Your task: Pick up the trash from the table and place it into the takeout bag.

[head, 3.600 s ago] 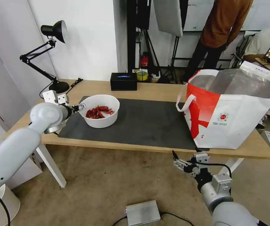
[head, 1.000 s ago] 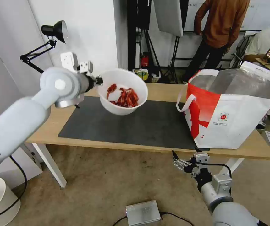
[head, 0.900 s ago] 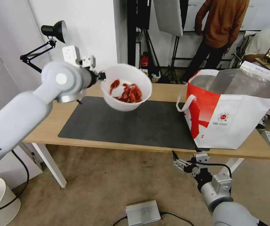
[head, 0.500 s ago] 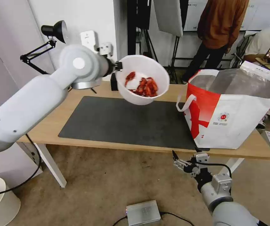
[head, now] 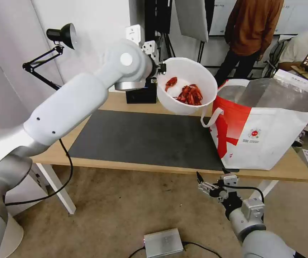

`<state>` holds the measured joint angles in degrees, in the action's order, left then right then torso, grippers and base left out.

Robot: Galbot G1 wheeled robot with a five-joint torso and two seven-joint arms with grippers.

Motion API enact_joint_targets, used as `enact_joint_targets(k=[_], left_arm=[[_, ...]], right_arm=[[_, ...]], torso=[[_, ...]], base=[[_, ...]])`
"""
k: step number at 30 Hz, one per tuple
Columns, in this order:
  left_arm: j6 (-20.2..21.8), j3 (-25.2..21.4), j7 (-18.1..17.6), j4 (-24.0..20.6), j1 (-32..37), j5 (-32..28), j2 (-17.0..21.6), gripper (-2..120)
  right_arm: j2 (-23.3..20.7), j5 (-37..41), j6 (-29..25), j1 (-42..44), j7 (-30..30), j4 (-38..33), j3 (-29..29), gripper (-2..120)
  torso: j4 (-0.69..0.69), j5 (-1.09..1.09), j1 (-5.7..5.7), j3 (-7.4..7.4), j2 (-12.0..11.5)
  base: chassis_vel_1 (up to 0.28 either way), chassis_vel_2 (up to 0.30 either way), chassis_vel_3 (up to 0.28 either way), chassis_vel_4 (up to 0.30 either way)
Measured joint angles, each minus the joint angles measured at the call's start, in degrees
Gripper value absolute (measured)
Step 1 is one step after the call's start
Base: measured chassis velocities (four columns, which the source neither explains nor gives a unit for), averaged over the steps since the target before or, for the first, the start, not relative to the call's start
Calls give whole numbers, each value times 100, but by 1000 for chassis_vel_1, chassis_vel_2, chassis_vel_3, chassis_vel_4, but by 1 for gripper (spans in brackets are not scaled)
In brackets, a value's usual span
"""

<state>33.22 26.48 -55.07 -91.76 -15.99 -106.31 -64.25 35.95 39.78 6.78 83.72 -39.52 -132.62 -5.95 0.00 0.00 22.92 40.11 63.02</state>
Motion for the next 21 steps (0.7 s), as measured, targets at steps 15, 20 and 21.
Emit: enact_joint_targets(k=[15, 20, 21], left_arm=[[1, -14, 19, 608, -371, 74, -467, 0], [-21, -15, 29, 866, -590, 112, -700, 0], [-21, -15, 29, 866, -590, 112, -700, 0]], right_arm=[[0, 0, 0, 0, 0, 0, 0, 100], [0, 0, 0, 0, 0, 0, 0, 100], [0, 0, 0, 0, 0, 0, 0, 100]], torso=[[0, 0, 0, -1, 0], [0, 0, 0, 0, 0], [0, 0, 0, 0, 0]], base=[[0, 0, 0, 0], [0, 0, 0, 0], [0, 0, 0, 0]])
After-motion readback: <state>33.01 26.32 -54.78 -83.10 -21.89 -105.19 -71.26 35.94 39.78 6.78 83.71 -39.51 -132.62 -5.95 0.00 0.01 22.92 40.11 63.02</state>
